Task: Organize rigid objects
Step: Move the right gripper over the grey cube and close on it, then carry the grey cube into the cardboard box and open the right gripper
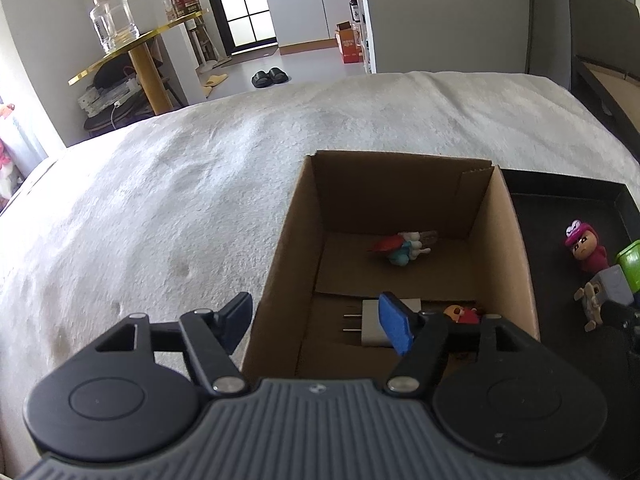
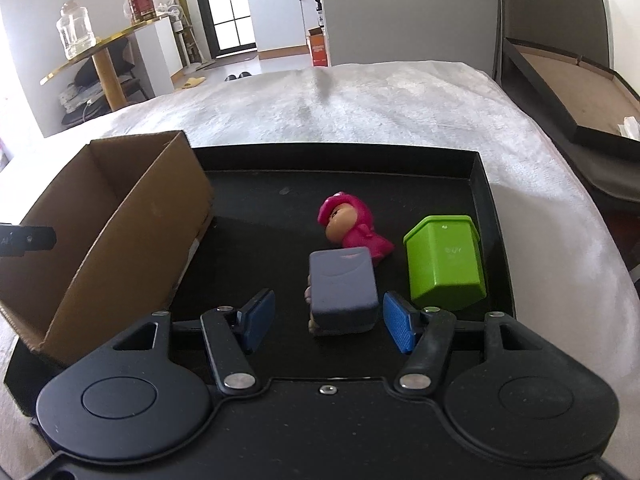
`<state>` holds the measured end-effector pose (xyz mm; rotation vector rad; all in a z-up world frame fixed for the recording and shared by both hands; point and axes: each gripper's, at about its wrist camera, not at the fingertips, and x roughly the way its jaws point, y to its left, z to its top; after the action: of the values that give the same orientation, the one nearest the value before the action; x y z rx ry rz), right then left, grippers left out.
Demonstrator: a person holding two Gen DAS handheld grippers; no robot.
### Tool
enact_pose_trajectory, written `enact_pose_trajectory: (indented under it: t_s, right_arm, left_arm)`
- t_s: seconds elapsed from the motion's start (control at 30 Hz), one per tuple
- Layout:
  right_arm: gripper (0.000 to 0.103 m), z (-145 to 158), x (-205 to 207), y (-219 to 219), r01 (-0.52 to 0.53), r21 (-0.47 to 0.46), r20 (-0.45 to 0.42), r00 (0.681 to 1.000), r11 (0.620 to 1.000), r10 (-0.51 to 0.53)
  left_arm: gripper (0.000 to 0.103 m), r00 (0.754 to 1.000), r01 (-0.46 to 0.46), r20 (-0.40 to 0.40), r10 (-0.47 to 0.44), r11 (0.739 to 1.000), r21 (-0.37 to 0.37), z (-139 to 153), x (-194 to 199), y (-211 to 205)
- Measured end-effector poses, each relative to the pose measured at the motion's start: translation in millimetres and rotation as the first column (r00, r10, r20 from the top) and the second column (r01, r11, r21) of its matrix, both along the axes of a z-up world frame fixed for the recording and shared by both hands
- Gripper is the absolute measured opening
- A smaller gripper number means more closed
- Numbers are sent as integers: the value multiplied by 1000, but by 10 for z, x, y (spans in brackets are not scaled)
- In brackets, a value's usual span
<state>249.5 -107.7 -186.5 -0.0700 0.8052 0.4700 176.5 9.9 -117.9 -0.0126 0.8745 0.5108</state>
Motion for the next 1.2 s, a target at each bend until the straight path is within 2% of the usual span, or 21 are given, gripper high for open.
enact_pose_trajectory:
  t_s: [0.13, 0.2, 0.37, 0.43, 0.47, 0.5, 0.53, 0.57, 0.6, 0.87, 1.2]
  right_arm:
    - [62, -33, 70, 7, 8, -6, 0, 1000, 1000, -8]
    - [73, -48, 92, 25, 12, -18, 6, 1000, 1000, -12]
    - [85, -70, 137, 64, 16, -22, 22, 1000, 1000, -16]
    - [85, -70, 145, 79, 12, -22, 31, 999, 1000, -12]
    - [84, -72, 151, 83, 6, -16, 33, 999, 1000, -6]
    - [75, -74, 149, 79, -1, -9, 31, 1000, 1000, 1]
    - [64, -77, 157, 80, -11, -5, 23, 1000, 1000, 11]
    - [41, -83, 170, 85, -9, -17, 13, 1000, 1000, 9]
    - [39, -89, 180, 83, -10, -25, 4, 1000, 1000, 10]
    - [38, -57, 132, -9, -14, 11, -30, 999, 1000, 14]
    - [38, 133, 109, 35, -25, 45, 6, 1000, 999, 25]
  left_arm:
    - [72, 1000, -1, -19, 2, 1000, 16, -35, 27, -30]
    - [74, 1000, -1, -26, 2, 1000, 21, -46, 32, -45]
    - [76, 999, -2, -43, 4, 999, 41, -67, 60, -86]
    - [76, 999, -5, -50, 8, 999, 48, -70, 71, -98]
    - [77, 999, -7, -53, 10, 999, 52, -74, 77, -105]
    - [77, 998, -7, -57, 11, 998, 56, -78, 83, -116]
    - [77, 998, -8, -61, 11, 998, 60, -81, 90, -123]
    - [77, 998, -9, -65, 13, 998, 65, -83, 95, -129]
    - [78, 998, -10, -67, 15, 998, 67, -83, 101, -130]
    - [79, 997, -16, -73, 21, 997, 73, -85, 86, -141]
    - [79, 998, -25, -61, 29, 998, 63, -62, 54, -94]
